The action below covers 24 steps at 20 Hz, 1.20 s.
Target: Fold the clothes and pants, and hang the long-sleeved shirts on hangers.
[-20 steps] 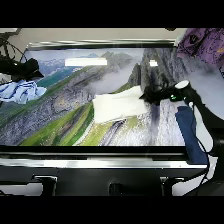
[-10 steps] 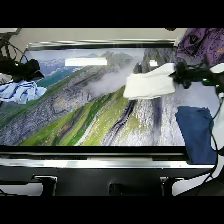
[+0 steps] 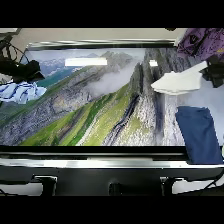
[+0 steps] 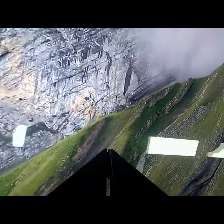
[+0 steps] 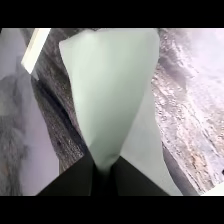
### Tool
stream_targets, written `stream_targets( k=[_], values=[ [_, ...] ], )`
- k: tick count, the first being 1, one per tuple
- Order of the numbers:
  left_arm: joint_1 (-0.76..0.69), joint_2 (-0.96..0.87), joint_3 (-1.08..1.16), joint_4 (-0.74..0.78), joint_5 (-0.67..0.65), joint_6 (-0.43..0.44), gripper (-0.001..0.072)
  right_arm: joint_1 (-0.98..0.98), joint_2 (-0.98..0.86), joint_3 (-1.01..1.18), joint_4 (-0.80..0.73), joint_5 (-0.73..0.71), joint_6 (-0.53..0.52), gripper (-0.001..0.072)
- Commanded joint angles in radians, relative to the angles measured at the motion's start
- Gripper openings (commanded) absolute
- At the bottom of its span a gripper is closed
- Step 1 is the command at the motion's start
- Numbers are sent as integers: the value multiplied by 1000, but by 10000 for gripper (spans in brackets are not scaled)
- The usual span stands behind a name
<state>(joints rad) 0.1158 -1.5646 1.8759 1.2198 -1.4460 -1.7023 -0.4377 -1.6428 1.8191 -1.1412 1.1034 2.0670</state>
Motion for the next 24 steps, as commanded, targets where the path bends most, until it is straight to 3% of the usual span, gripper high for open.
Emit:
stream_targets(
  k=[1,5,12,16,19,24],
  values=[
    [1,-1,0,0,-33,0,21,-7,75,3,-215,69,193,28],
    [1,0,0,0,-50,0,21,-7,157,3,-352,177,294,28],
    [-27,-1,0,1,-50,14,20,-7,251,3,-417,373,339,29],
    [-58,-1,0,2,-50,39,21,-7,256,3,-496,579,331,30],
    [-68,-1,0,4,-50,39,20,-6,256,1,-602,686,269,30],
    [-67,-1,0,4,-50,38,20,-6,311,-174,-728,727,189,30]
  ],
)
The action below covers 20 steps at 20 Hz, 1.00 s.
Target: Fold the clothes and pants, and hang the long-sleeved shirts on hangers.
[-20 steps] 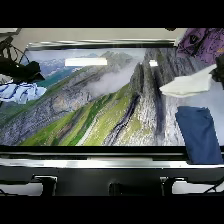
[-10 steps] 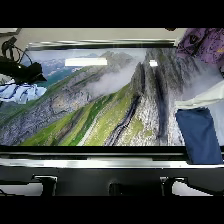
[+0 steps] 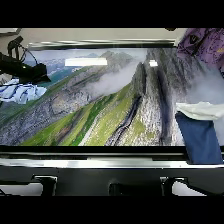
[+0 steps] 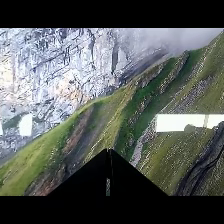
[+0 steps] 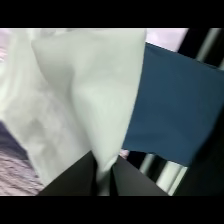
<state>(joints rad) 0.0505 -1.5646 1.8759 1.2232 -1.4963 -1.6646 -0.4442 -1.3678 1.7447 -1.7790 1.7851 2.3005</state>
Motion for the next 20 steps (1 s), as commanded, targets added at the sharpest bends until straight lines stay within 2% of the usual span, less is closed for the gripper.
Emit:
stream_targets(
  k=[1,6,10,15,20],
  values=[
    [-2,-1,0,0,0,0,20,0,67,-168,-109,22,-42,31],
    [-2,-1,0,0,0,0,20,0,220,-518,-118,-114,26,32],
    [-2,-1,0,0,0,0,20,0,262,-692,-122,-184,42,32],
    [-2,-1,0,0,0,-4,20,0,262,-818,-156,-202,42,32],
    [-2,-1,0,0,0,-3,20,0,262,-846,-240,-206,5,32]
  ],
)
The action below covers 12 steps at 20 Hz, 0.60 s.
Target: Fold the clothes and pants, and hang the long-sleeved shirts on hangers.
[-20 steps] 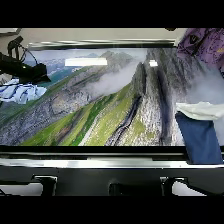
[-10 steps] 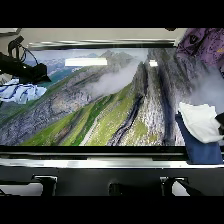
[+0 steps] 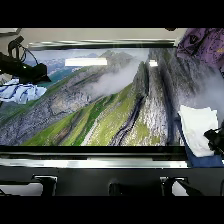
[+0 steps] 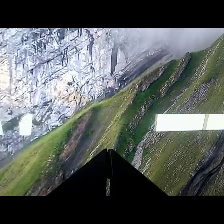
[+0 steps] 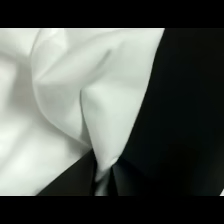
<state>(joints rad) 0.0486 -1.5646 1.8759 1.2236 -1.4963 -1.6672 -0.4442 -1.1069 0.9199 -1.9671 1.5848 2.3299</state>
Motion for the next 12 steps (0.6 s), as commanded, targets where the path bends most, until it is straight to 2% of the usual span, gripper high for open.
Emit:
stream_targets(
  k=[1,10,11,12],
  values=[
    [0,-1,0,0,0,-1,20,0,2,-22,-64,-7,-33,32],
    [0,-1,0,0,0,-1,20,0,1,-22,-110,-20,-84,33],
    [0,-1,0,0,0,-1,20,0,1,-22,-110,-17,-87,65],
    [0,-1,0,0,0,-1,20,0,1,-22,-111,-13,-99,157]
  ],
)
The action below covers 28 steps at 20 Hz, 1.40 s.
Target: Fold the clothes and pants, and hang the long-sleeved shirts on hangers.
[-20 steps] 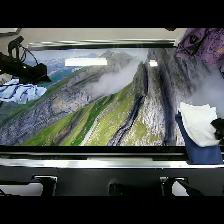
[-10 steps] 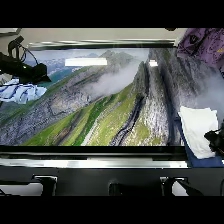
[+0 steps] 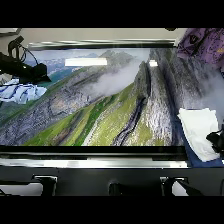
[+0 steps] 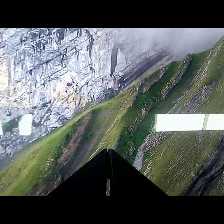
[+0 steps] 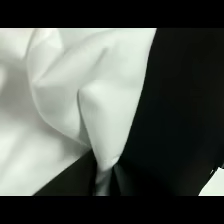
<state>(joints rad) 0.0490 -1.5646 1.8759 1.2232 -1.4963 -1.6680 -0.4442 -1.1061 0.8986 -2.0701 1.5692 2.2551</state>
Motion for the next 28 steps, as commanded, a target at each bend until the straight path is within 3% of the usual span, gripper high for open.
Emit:
stream_targets(
  k=[1,2,4,7,10,13,15,20,28],
  values=[
    [-1,-1,0,0,0,0,20,0,0,0,-11,1,-48,292],
    [-1,-1,0,0,0,0,21,0,1,0,-16,-5,-71,447],
    [0,-1,0,0,0,0,20,0,1,8,-10,-46,-115,462],
    [0,0,0,1,1,0,20,0,10,70,159,-204,-240,363],
    [-1,2,0,2,24,10,20,27,48,114,503,-434,-475,133],
    [-29,25,-8,110,79,73,19,194,56,129,666,-547,-659,32],
    [-60,80,-92,202,160,92,18,343,56,128,672,-587,-665,32],
    [-76,314,-503,207,419,125,19,623,56,128,671,-663,-638,32],
    [-76,365,-580,220,435,124,22,670,56,129,671,-644,-640,34]
  ],
)
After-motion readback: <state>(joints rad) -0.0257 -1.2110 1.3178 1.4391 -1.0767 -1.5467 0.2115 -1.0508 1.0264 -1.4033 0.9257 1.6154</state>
